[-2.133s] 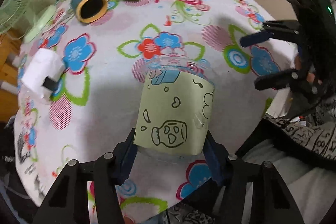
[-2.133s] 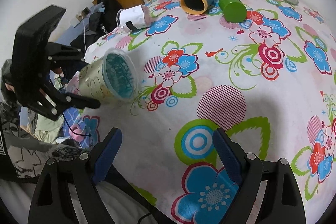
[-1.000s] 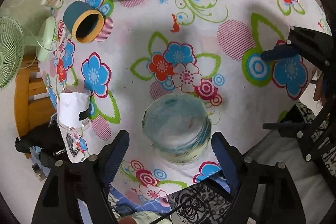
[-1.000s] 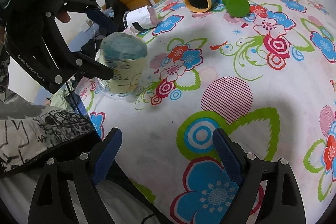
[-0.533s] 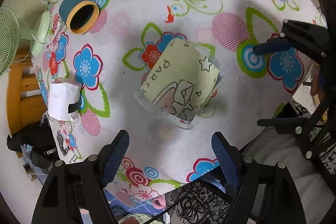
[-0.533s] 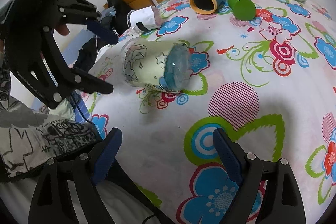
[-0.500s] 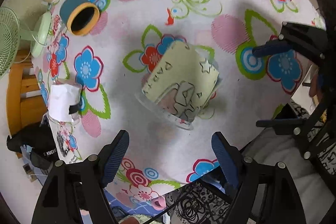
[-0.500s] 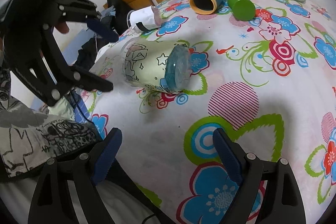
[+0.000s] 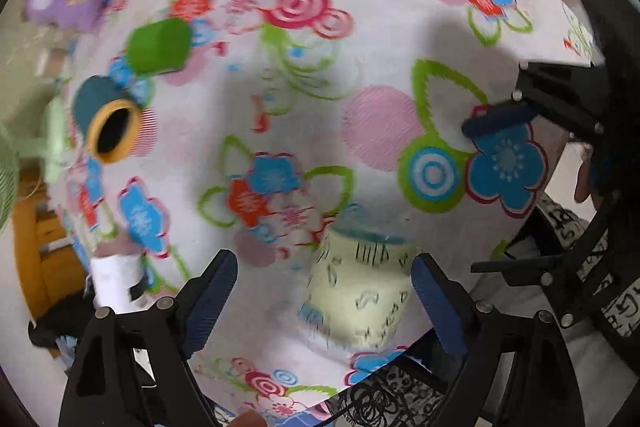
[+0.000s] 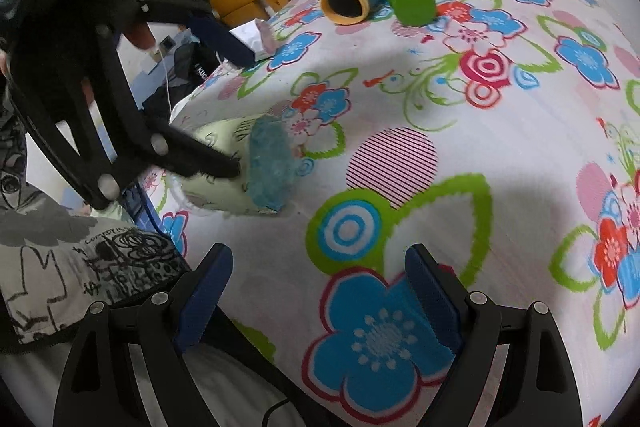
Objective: Flip cup upside down
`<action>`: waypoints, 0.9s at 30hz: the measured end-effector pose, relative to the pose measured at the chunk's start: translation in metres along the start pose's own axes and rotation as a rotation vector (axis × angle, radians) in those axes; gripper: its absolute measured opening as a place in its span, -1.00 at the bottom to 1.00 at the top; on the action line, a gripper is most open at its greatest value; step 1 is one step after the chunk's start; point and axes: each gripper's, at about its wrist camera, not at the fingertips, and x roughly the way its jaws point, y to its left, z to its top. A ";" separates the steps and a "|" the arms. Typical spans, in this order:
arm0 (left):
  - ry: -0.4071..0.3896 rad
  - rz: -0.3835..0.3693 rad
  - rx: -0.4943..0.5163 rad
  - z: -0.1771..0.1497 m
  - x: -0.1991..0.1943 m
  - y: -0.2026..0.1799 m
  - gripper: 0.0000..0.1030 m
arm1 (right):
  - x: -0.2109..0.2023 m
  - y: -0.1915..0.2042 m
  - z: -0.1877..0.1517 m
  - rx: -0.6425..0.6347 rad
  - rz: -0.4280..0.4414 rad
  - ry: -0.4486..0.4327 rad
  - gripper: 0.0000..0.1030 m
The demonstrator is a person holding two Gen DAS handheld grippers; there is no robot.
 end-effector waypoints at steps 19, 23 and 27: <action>-0.334 -0.174 -0.214 -0.013 -0.019 0.036 0.12 | -0.009 -0.006 0.004 0.028 -0.005 -0.035 0.74; -0.556 -0.148 -0.309 -0.032 -0.033 0.049 0.11 | -0.008 -0.002 0.007 0.018 -0.019 -0.038 0.74; -0.806 -0.082 -0.426 -0.056 -0.031 0.057 0.12 | -0.003 0.000 0.011 0.018 -0.019 -0.029 0.74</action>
